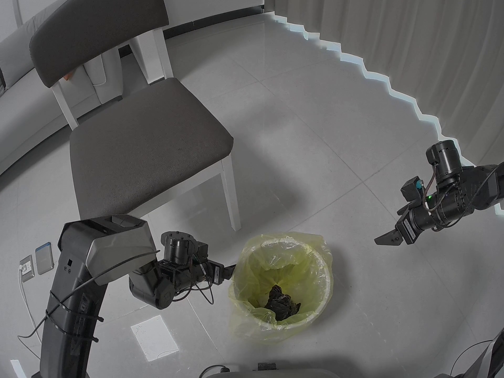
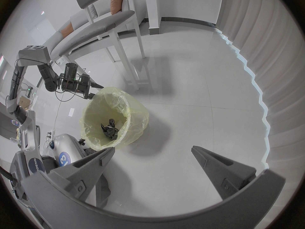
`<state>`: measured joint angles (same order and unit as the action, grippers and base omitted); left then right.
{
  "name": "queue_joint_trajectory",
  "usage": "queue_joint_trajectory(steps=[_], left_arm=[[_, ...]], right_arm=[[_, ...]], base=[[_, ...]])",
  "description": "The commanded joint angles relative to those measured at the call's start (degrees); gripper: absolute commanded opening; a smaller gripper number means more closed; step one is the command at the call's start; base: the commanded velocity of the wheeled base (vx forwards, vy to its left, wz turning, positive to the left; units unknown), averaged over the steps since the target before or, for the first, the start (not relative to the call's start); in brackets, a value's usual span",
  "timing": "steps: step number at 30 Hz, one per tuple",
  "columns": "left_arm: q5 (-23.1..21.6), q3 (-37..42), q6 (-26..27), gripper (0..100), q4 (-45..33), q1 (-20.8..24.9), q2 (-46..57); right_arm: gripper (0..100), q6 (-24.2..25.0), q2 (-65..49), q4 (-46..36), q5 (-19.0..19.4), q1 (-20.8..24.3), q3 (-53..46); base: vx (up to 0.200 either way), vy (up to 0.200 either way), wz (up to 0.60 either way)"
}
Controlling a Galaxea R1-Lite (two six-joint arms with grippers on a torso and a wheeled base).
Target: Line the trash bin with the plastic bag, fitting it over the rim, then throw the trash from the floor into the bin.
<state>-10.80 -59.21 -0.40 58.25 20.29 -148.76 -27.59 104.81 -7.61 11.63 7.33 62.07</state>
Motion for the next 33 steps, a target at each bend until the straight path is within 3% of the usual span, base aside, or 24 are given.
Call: queue_joint_trajectory(steps=[1, 8, 20, 33], left_arm=[[2.4, 0.2, 0.0, 100, 1.3, -0.9, 0.7], [2.8, 5.0, -0.2, 100, 10.2, -1.8, 4.4], [2.6, 5.3, -1.4, 100, 12.7, 4.2, 5.6], [2.6, 0.9, -1.4, 100, 10.6, 4.3, 3.4]], right_arm=[[100, -0.2, -1.4, 0.0, 0.0, 0.0, -0.6], [100, -0.1, -2.9, 0.0, -0.1, 0.0, -2.1], [100, -0.1, -3.7, 0.0, -0.1, 0.0, -2.9], [100, -0.2, -2.5, 1.7, 0.0, 0.0, -2.9]], base=[[0.000, 0.000, 0.00], [0.000, 0.000, 0.00], [0.000, 0.000, 0.00], [0.000, 0.000, 0.00]])
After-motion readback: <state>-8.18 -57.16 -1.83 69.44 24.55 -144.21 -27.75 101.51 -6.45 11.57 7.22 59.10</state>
